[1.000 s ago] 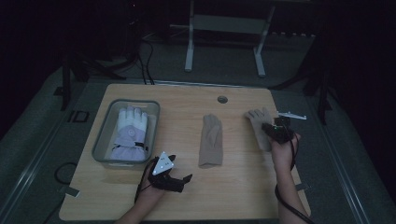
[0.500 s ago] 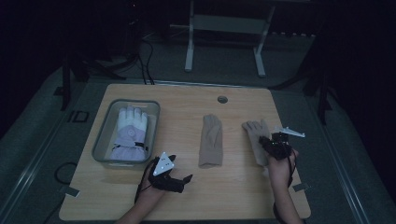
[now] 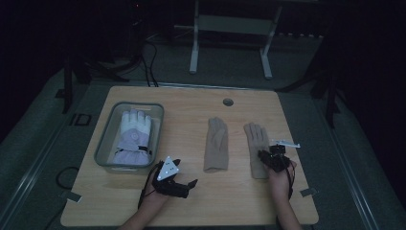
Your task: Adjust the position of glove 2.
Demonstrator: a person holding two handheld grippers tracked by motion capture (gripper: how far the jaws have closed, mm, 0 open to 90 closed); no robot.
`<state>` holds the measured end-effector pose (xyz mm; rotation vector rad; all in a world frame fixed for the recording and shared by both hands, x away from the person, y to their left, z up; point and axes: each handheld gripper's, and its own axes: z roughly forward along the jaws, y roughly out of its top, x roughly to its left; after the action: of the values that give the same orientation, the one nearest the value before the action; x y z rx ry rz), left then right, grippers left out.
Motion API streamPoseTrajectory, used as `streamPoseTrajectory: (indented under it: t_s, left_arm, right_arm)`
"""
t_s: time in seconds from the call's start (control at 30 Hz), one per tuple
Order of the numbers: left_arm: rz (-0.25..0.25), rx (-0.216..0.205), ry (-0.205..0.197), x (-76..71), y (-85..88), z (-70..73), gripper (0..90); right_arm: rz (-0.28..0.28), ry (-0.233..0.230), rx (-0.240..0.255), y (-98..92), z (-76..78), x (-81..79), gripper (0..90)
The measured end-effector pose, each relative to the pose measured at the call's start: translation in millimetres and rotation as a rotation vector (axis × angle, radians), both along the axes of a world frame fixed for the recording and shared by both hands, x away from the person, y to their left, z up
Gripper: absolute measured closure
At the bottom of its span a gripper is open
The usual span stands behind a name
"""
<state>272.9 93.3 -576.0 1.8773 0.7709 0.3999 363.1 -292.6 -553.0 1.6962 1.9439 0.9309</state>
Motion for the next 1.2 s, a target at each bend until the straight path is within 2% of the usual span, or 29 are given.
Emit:
streamPoseTrajectory:
  t_s: [0.13,0.23,0.27,0.33,0.5,0.57,0.73,0.8,0.87,0.93,1.03,1.1,1.2]
  left_arm:
    - [0.0,-0.001,-0.001,-0.2,0.3,0.0,2.4]
    - [-0.001,-0.002,0.003,0.2,0.2,0.0,2.4]
    - [-0.001,-0.002,0.003,0.2,0.2,0.0,2.4]
    - [-0.001,-0.001,0.003,0.1,0.1,0.0,2.4]
    - [-0.001,-0.002,0.002,0.0,0.4,0.1,2.4]
    - [-0.001,-0.003,0.003,0.2,0.2,0.0,2.4]
    - [0.0,-0.004,0.004,0.2,0.4,0.0,2.4]
    - [0.0,-0.005,0.005,0.3,0.5,0.0,2.4]
    - [-0.001,-0.005,0.005,0.4,0.6,0.0,2.4]
    - [-0.001,-0.007,0.006,0.3,0.6,0.0,2.4]
    - [-0.006,-0.009,0.008,0.3,0.9,0.0,2.4]
    - [-0.005,-0.007,0.01,0.2,0.6,0.0,2.4]
    - [-0.008,-0.002,0.006,-0.2,0.4,0.1,2.4]
  right_arm:
    - [0.022,0.006,0.012,-0.1,4.3,-0.5,62.4]
    - [0.045,-0.025,0.01,-5.5,10.9,-0.7,57.3]
    - [0.067,-0.025,0.014,-7.4,13.0,0.1,56.4]
    - [0.11,-0.051,-0.014,-10.4,17.2,1.3,55.1]
    - [0.223,-0.061,-0.079,-13.2,24.8,6.5,53.0]
    - [0.253,-0.066,-0.08,-16.0,26.7,9.3,51.9]
    - [0.272,-0.06,-0.106,-21.7,26.7,17.7,49.4]
    - [0.261,-0.063,-0.106,-24.7,26.7,20.9,48.2]
    - [0.254,-0.062,-0.086,-28.1,26.8,23.6,48.4]
    - [0.254,-0.055,-0.096,-29.2,25.8,25.9,48.5]
    - [0.275,-0.058,-0.124,-27.6,22.3,27.7,48.5]
    - [0.28,-0.066,-0.113,-26.7,20.7,28.4,48.5]
    - [0.287,-0.05,-0.112,-23.2,15.6,29.6,48.5]
